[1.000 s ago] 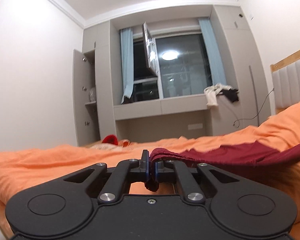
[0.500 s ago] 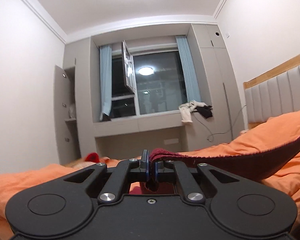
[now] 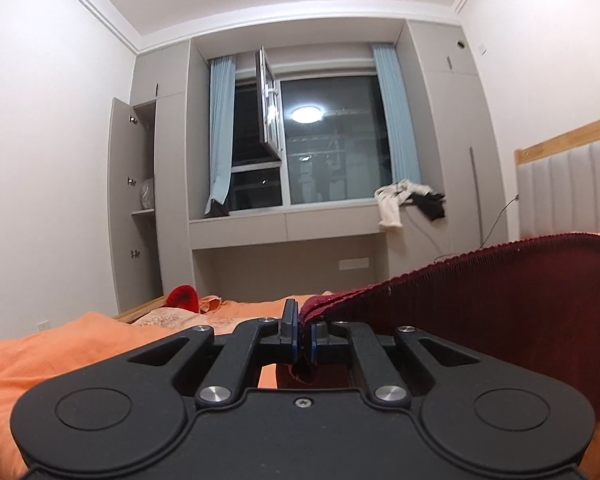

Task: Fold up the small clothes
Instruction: 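Lift the hem with both grippers and fold it over toward the collar, then open both grippers to release the hem and pull the tools back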

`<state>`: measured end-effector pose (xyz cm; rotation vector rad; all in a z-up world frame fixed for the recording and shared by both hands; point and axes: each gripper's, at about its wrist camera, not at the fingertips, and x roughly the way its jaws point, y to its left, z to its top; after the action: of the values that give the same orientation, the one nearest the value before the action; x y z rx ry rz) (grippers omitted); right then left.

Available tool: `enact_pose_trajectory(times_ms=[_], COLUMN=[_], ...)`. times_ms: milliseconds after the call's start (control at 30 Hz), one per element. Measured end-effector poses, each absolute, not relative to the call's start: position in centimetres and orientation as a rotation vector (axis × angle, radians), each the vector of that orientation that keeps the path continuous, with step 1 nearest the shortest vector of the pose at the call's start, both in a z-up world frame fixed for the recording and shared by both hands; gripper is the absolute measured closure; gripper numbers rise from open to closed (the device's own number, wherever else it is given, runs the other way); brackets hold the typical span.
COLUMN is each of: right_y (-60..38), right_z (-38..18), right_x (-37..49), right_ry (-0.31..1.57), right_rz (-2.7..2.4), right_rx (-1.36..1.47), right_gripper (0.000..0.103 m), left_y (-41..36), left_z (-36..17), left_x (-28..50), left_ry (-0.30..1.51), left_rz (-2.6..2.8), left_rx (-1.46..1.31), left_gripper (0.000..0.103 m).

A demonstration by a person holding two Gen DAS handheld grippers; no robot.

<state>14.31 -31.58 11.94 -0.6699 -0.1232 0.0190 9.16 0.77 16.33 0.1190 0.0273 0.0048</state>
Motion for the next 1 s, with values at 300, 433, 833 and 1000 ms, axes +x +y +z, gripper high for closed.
enact_pose_trajectory(times_ms=[300, 433, 833, 1000], right_y=[-30.0, -29.6, -29.7, -30.1], right_z=[8.5, 6.1, 1.8, 2.2], right_x=[28.6, 32.4, 36.1, 35.9], right_ry=[0.054, 0.121, 0.293, 0.271], right_rz=[0.042, 0.057, 0.062, 0.035], right_rx=[-0.695, -0.705, -0.657, -0.633], right_gripper=[0.097, 0.097, 0.054, 0.02], left_y=[1.0, 1.8, 3.9, 5.6], left_z=[14.0, 11.6, 4.9, 4.5], left_x=[24.6, 30.7, 36.8, 35.6], left_ry=[0.193, 0.298, 0.477, 0.457], left_rz=[0.078, 0.103, 0.11, 0.088], left_rx=[0.088, 0.09, 0.066, -0.037], left_gripper=[0.096, 0.095, 0.075, 0.032])
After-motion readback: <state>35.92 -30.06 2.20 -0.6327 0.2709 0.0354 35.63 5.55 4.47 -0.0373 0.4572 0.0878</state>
